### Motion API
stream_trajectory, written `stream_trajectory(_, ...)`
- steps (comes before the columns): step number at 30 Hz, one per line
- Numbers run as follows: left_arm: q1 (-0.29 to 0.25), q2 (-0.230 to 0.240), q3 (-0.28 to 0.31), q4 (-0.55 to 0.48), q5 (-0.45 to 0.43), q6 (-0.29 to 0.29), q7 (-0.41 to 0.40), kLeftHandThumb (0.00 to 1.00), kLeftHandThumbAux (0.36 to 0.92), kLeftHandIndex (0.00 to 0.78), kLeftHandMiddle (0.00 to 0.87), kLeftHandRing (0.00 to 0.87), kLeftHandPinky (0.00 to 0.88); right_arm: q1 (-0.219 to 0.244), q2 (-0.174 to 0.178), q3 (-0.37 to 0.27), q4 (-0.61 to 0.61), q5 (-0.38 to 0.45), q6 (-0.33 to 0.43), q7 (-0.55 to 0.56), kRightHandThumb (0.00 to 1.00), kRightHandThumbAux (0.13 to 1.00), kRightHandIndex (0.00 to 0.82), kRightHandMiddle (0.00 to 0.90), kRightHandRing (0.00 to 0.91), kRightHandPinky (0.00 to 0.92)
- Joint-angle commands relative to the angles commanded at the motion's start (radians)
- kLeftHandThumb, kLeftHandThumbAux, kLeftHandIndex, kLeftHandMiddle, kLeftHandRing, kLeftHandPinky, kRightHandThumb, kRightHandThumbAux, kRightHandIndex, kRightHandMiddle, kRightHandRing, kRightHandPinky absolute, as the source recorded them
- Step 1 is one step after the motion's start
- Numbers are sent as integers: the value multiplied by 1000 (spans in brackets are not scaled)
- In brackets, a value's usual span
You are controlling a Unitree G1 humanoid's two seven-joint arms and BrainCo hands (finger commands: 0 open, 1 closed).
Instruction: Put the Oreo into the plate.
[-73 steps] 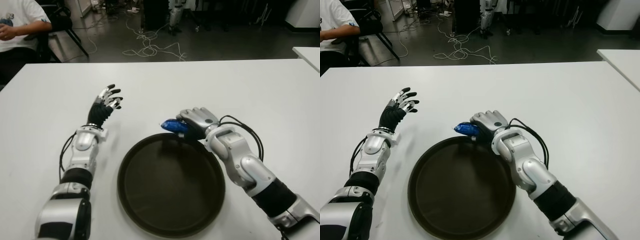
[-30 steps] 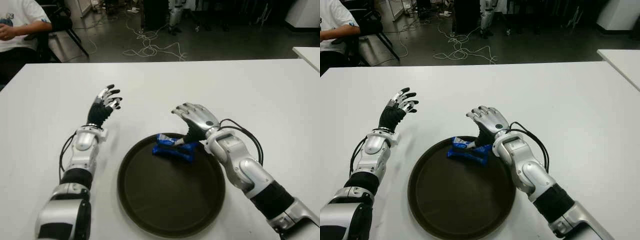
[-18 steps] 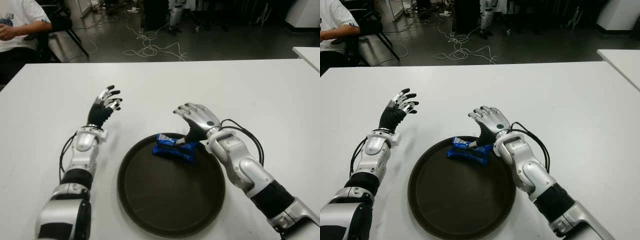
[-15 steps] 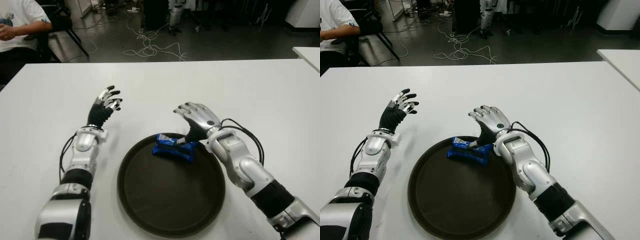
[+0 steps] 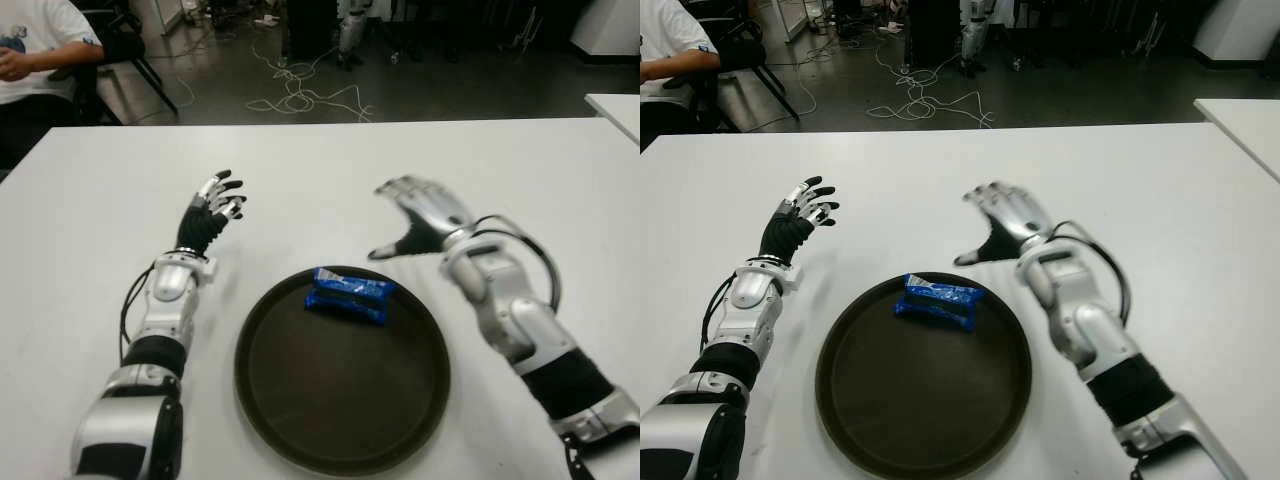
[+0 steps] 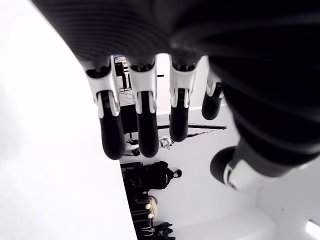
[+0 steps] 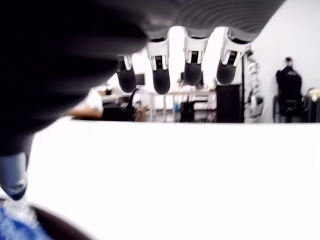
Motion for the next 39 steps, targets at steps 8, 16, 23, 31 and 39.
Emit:
stream_trajectory(8,-6,1,-3,17,8,-5,7,174,633,121,204,249,344,-109,141,-374,684,518,-421,-338,0,579,38,95,139,228)
stream_trajectory(16,-8,-4,-3,22,13,-11,19,170,631,125,193,244,343,-262,228,-606,1059,804,-365,-203,100,669,208,282,334,402)
stream_trajectory(23,-13,0,-4,26,21,-16,22,173,609,121,196,245,338,-291,265,-617,1029,864,-361,-220,155,700,267,335,390,450)
stream_trajectory(31,-22,3,-4,50,28,-38,22,180,593,122,205,252,339,-281,268,-576,1070,857,-508,-231,638,729,402,419,470,513)
stream_trajectory(39,-27,7,-5,61,28,-44,18,186,586,121,210,253,341,-289,266,-538,1111,830,-538,-253,675,729,413,443,492,525)
